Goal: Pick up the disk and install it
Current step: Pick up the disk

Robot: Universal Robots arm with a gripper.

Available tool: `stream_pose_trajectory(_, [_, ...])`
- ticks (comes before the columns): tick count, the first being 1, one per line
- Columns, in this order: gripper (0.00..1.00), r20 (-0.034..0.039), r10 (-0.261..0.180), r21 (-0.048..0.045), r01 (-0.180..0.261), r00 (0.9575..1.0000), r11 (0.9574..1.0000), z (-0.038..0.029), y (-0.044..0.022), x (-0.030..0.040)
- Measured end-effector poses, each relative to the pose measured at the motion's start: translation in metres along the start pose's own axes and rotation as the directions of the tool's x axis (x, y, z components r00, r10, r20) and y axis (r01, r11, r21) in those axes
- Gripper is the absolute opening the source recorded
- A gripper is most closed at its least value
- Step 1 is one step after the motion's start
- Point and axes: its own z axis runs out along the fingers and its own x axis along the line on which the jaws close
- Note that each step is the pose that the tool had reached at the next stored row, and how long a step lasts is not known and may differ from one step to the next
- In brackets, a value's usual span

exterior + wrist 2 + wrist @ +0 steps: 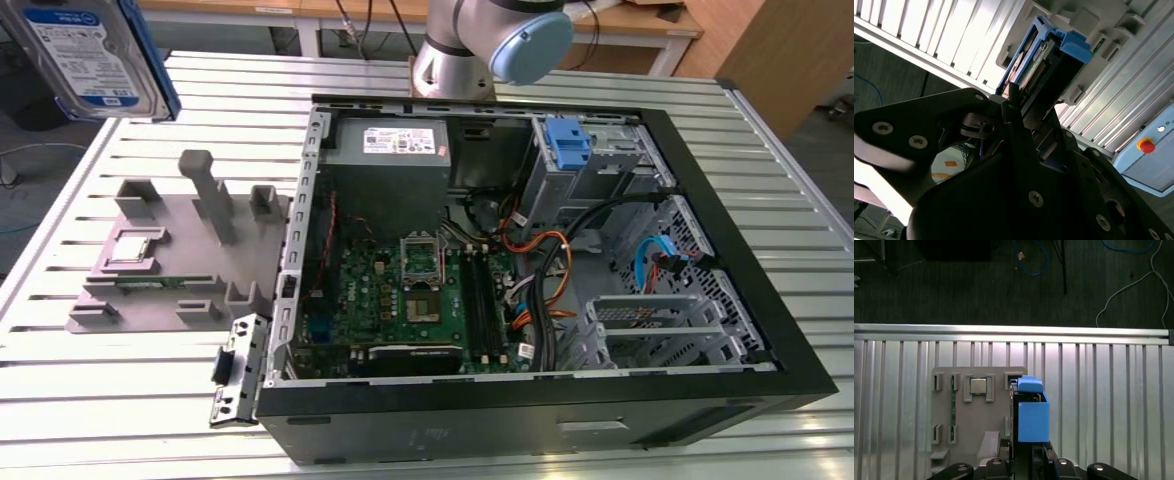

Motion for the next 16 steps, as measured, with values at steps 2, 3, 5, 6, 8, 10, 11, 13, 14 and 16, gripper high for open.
stream_pose_trajectory(2, [0.35,0.0000,0.000,0.0000,0.000,1.0000,1.0000,-0.0017,0.0001,-0.0001])
stream_pose_trajectory(3, [0.35,0.0001,0.000,0.0001,0.000,1.0000,1.0000,-0.0022,0.0001,-0.0001])
stream_pose_trajectory(5, [0.35,0.0001,0.000,0.0001,0.000,1.0000,1.0000,-0.0033,0.0001,-0.0002])
stream_pose_trajectory(6, [0.35,0.0000,0.000,0.0001,0.000,1.0000,1.0000,-0.0041,0.0001,-0.0002])
stream_pose_trajectory(8, [0.35,0.0001,0.000,0.0001,0.000,1.0000,1.0000,-0.0059,0.0002,-0.0003])
stream_pose_trajectory(10, [0.35,0.0000,0.000,0.0000,0.000,1.0000,1.0000,-0.0082,0.0003,-0.0004])
stream_pose_trajectory(11, [0.35,0.0000,0.000,0.0000,0.000,1.0000,1.0000,-0.0095,0.0003,-0.0004])
stream_pose_trajectory(13, [0.35,0.0000,0.000,0.0000,0.000,1.0000,1.0000,-0.0122,0.0004,-0.0006])
stream_pose_trajectory(14, [0.35,0.0001,0.000,0.0001,0.000,1.0000,1.0000,-0.0138,0.0004,-0.0006])
stream_pose_trajectory(16, [0.35,0.0000,0.000,0.0001,0.000,1.0000,1.0000,-0.0176,0.0006,-0.0008])
